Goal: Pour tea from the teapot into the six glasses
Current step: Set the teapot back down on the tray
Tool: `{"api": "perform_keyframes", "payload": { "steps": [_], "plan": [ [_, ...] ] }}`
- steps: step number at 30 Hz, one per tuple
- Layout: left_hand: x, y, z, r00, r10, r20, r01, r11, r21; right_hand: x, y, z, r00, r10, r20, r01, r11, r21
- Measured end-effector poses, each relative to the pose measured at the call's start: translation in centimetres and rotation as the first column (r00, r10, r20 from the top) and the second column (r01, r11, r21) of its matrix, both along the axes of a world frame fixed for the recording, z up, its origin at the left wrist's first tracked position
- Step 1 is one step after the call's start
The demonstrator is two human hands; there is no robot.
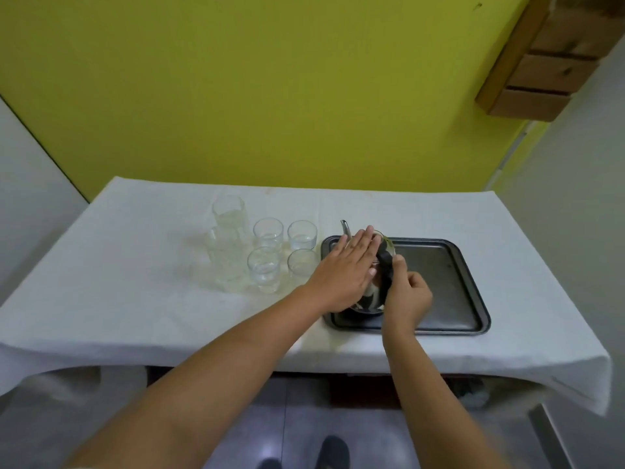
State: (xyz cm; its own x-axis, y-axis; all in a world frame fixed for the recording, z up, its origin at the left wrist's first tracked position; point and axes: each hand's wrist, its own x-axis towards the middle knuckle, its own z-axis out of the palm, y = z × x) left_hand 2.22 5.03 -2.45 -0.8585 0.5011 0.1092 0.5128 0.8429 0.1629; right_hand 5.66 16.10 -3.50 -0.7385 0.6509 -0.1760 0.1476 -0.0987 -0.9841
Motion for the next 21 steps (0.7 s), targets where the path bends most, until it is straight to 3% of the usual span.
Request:
{"api": "perform_keyframes", "payload": {
  "steps": [5, 10, 18, 21],
  "plan": [
    [0.5, -0.7, -0.9, 0.996, -0.085, -0.012, 0.084, 0.994, -0.072, 1.4, -1.8, -2.1, 0.994, -0.107, -0.010, 0.106, 0.993, -0.044],
    [0.2, -2.0, -1.1, 0.983, -0.180, -0.047, 0.170, 0.973, -0.155, 2.0, -2.9, -3.0, 0.994, -0.108, -0.029, 0.106, 0.993, -0.051],
    [1.2, -1.6, -0.9, 0.994, -0.107, 0.007, 0.108, 0.988, -0.109, 2.6, -1.7, -2.8, 0.999, -0.005, 0.039, 0.005, 1.000, -0.020],
    [2.0, -1.8, -1.0, 0.996, -0.064, 0.059, 0.070, 0.993, -0.092, 3.0, -1.0, -1.9, 0.995, 0.030, 0.100, -0.041, 0.993, 0.114]
  ]
}}
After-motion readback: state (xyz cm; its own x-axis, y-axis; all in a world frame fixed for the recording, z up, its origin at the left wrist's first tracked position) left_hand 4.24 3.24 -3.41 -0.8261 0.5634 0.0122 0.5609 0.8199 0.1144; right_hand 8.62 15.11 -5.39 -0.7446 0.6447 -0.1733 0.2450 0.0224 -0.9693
